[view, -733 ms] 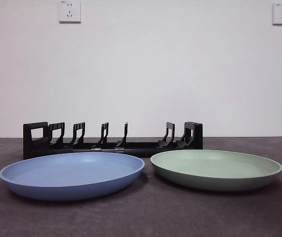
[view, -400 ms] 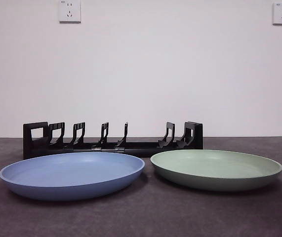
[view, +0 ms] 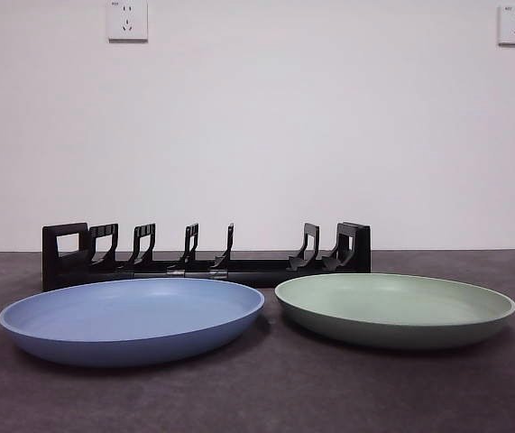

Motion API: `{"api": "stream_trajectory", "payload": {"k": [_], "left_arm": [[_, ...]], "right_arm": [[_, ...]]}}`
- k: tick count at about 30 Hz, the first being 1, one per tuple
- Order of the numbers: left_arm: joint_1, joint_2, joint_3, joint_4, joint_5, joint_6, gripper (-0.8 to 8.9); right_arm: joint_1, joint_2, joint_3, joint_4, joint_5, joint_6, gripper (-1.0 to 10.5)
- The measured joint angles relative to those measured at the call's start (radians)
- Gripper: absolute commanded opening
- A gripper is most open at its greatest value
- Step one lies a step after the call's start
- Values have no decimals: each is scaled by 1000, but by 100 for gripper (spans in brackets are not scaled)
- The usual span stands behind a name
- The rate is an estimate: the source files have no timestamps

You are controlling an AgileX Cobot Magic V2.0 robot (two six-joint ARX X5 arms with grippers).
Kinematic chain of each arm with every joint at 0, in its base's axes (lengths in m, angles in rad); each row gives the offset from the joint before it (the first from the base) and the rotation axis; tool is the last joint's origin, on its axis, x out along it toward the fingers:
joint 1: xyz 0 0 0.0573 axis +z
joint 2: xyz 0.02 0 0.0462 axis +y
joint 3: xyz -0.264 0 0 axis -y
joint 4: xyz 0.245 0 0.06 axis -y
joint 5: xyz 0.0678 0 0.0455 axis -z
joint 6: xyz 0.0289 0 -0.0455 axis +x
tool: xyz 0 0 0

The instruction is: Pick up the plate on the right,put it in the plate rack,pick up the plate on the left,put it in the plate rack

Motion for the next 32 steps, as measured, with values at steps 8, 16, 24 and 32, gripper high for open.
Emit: {"api": "stream_trajectory", "payload": {"k": [8,16,24,32], "left_arm": [[0,206,259,-154,148,5,-6],[0,394,502,-410,276,109,-6],[-8,462,626,-537,283,198,-6],[-63,481,627,-541,283,220,526]], "right_arm": [[0,244,322,-258,-145,-86,-11],[0,508,662,-728,-151,-356,-11],[0,668,821,-925,-126,-440,-10],[0,685,826,-930,-173,-449,382]]}}
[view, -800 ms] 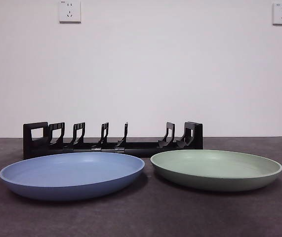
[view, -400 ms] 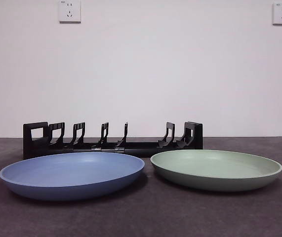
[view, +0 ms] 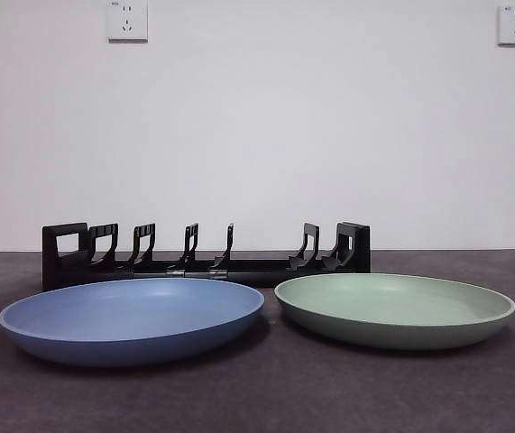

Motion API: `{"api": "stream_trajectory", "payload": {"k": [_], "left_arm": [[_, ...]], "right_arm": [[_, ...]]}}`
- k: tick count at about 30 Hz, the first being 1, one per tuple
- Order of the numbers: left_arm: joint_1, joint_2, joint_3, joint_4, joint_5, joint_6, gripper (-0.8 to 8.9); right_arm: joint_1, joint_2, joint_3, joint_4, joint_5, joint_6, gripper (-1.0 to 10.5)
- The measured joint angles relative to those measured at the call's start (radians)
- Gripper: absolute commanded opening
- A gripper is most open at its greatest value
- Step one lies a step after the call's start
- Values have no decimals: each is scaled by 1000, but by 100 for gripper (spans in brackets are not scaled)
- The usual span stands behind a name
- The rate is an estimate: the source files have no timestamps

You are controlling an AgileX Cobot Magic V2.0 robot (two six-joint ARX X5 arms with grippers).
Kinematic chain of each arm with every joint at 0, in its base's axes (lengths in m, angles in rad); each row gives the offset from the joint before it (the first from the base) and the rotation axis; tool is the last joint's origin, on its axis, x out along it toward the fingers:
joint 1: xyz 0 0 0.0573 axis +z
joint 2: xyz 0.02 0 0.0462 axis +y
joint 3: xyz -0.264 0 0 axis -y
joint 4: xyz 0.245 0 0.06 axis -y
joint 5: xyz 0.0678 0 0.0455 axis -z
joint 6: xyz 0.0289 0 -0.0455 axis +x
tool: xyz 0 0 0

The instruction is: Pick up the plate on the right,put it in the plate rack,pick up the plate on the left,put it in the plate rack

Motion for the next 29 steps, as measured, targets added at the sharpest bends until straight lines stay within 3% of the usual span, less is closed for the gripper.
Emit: {"api": "stream_trajectory", "payload": {"k": [1,2,11,29], "left_arm": [[-8,2,0,3,0,0,736],[-20,7,2,6,0,0,773],[-184,130,99,8,5,81,772],[-385,263,112,10,0,178,772]], "right_arm": [[0,0,0,0,-7,3,431],[0,0,0,0,-17,5,460],[24,77,1,0,-21,27,473],[144,654,3,158,117,33,472]]}}
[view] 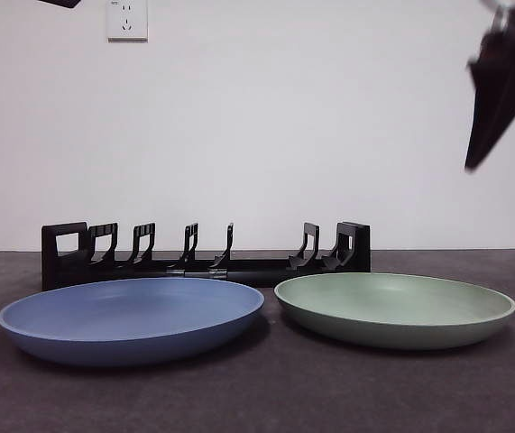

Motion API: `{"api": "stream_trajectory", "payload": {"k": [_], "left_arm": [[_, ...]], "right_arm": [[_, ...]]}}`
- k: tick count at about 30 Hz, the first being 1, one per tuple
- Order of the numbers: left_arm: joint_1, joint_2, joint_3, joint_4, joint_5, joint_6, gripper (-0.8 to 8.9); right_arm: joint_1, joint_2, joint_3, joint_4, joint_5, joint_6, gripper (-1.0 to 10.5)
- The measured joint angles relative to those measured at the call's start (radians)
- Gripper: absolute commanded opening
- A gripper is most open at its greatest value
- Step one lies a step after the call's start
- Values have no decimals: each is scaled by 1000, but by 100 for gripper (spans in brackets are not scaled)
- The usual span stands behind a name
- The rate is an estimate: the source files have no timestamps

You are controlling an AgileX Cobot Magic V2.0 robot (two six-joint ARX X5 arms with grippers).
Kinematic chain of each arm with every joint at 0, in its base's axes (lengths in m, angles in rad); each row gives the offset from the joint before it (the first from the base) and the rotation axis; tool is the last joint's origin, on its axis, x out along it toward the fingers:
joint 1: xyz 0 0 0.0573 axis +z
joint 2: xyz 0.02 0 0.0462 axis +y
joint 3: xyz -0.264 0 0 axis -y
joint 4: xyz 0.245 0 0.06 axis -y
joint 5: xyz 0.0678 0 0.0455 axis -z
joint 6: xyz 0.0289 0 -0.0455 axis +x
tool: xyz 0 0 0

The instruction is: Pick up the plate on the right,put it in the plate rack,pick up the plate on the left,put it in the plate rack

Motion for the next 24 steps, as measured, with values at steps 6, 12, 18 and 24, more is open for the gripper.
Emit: {"api": "stream_trajectory", "payload": {"k": [6,12,18,24], "left_arm": [[-14,4,0,0,0,14,772],[-15,6,0,0,0,27,772],[-15,8,0,0,0,32,772],[-15,8,0,0,0,34,772]], "right_arm": [[12,126,0,56,8,0,469],[35,213,0,99,21,0,467],[64,282,1,133,45,0,331],[79,326,1,138,46,3,106]]}}
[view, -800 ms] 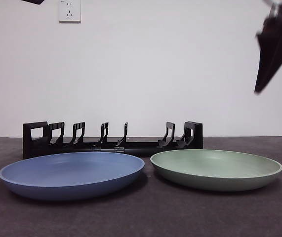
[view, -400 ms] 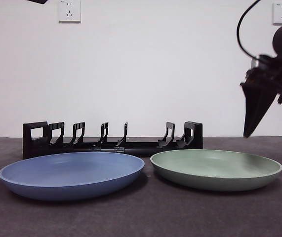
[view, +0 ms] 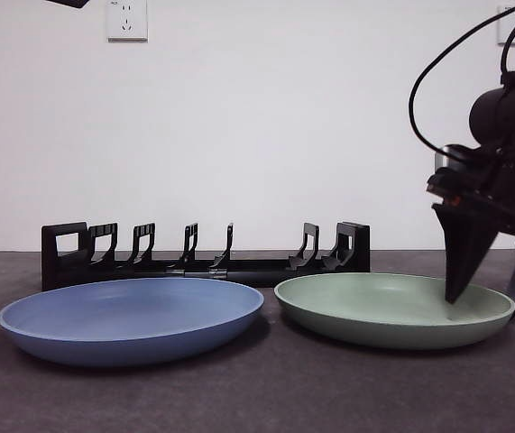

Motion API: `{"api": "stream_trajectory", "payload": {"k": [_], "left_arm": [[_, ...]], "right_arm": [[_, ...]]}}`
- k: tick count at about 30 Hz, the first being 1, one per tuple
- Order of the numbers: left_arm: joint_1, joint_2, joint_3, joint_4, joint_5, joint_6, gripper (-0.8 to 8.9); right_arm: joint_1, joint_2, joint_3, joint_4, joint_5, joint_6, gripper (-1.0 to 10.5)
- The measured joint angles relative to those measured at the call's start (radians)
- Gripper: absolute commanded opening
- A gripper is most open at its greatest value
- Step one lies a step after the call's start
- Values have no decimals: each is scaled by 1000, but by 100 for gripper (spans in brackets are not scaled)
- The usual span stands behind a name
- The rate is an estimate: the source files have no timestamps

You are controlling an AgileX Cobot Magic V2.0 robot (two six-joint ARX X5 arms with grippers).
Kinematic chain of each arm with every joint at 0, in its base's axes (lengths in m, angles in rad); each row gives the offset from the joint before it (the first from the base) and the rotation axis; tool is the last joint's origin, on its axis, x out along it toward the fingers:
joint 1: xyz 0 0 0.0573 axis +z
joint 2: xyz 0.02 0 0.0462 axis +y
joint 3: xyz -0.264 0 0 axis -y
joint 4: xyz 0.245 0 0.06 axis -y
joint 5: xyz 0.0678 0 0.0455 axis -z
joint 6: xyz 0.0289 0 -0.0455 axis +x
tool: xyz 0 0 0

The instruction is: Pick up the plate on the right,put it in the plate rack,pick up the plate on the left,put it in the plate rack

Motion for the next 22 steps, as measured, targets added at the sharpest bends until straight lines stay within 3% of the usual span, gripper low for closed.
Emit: {"api": "stream_trajectory", "payload": {"k": [3,11,22], "left_arm": [[0,0,0,0,0,0,772],[-59,19,0,0,-20,41,772],[-305,104,0,5,-301,230,772]], "right_arm": [[0,9,0,0,7,4,-17],[-2,6,13,10,14,23,-16],[-20,-172,92,-178,43,-1,-16]]}}
